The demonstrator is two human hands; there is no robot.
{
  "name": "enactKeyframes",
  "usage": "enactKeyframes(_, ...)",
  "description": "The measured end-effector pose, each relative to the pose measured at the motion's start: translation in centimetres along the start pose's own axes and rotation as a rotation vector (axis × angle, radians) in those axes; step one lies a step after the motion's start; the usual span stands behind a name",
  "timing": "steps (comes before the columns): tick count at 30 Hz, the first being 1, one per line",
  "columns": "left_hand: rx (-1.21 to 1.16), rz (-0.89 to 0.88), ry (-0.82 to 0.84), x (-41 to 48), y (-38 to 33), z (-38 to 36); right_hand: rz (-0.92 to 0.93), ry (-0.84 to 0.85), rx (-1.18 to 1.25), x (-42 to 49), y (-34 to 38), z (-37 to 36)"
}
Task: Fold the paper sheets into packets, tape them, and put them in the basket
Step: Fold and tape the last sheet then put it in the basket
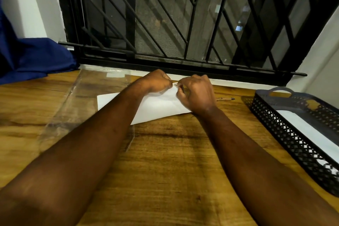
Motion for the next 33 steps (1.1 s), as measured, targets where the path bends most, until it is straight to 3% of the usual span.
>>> enactKeyframes(33, -0.006, -0.067, -0.064, 0.11, -0.38, 0.28, -0.055, 0.018, -0.065, 0.38, 0.6, -0.57)
Point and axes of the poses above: each hand's wrist, its own x-axis towards the middle knuckle, its own z-axis out of the back of the hand, y = z × x, the point moved 5 cm from there along x, towards the middle knuckle, and after that the axes turned 9 degrees about -x, right-handed, at the moved point
